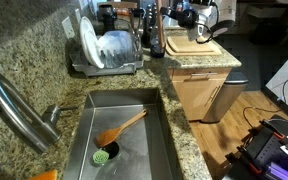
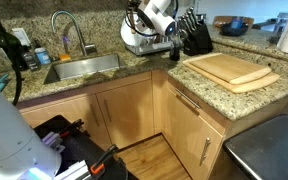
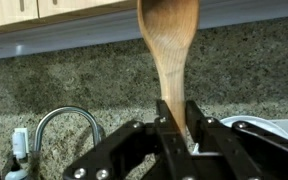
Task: Put the wooden spoon in the dish rack
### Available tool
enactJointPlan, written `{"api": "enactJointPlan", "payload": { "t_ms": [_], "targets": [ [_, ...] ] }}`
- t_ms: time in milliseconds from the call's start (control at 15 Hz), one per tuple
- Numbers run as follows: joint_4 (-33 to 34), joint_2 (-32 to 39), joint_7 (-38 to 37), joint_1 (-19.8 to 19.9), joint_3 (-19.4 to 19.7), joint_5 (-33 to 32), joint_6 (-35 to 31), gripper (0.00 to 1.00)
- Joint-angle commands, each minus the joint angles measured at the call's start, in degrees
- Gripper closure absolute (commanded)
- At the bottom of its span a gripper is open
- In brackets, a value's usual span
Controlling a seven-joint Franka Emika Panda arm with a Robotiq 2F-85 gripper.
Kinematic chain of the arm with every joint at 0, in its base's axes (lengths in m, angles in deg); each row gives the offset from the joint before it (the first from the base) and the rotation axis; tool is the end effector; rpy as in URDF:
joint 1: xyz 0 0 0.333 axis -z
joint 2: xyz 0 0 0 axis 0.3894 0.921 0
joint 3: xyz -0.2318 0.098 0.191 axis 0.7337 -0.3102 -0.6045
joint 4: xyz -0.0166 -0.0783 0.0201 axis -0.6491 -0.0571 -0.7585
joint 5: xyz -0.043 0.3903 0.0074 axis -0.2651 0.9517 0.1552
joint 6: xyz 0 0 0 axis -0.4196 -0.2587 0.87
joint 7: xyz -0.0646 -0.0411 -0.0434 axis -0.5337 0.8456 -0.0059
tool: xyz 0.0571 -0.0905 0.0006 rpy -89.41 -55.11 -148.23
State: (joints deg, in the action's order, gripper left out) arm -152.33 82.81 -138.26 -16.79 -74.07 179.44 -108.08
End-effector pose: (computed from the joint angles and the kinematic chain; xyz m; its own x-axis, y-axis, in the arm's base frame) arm 0.6807 0.0468 0.3735 0.0325 0.3157 -0.9483 -0.9585 0.2787 0.0599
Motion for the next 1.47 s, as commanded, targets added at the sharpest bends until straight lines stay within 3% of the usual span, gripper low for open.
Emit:
{"api": "enactJointPlan", "payload": {
  "t_ms": [0, 67, 133, 600, 667, 867, 933, 1333, 1400],
  "targets": [
    [0.6, 0.8, 0.0, -0.6, 0.2, 0.3, 0.3, 0.77],
    [1.0, 1.2, 0.0, -0.8, 0.1, 0.4, 0.3, 0.77],
    [1.3, 1.4, 0.0, -0.8, 0.1, 0.4, 0.3, 0.94],
    [12.5, 10.2, -3.9, -1.2, -3.2, 6.4, 2.3, 0.94],
    [7.0, 6.6, -2.2, -1.2, -2.2, 4.4, 1.7, 0.77],
    [10.6, 9.3, -2.6, -1.5, -3.0, 5.6, 1.6, 0.77],
    [10.5, 9.3, -2.2, -1.4, -2.8, 5.1, 1.9, 0.94],
    [16.9, 14.6, 0.8, -3.1, -3.3, 7.7, -3.0, 0.94],
    [13.0, 12.4, -0.7, -2.0, -3.3, 6.0, -0.7, 0.94]
  ]
}}
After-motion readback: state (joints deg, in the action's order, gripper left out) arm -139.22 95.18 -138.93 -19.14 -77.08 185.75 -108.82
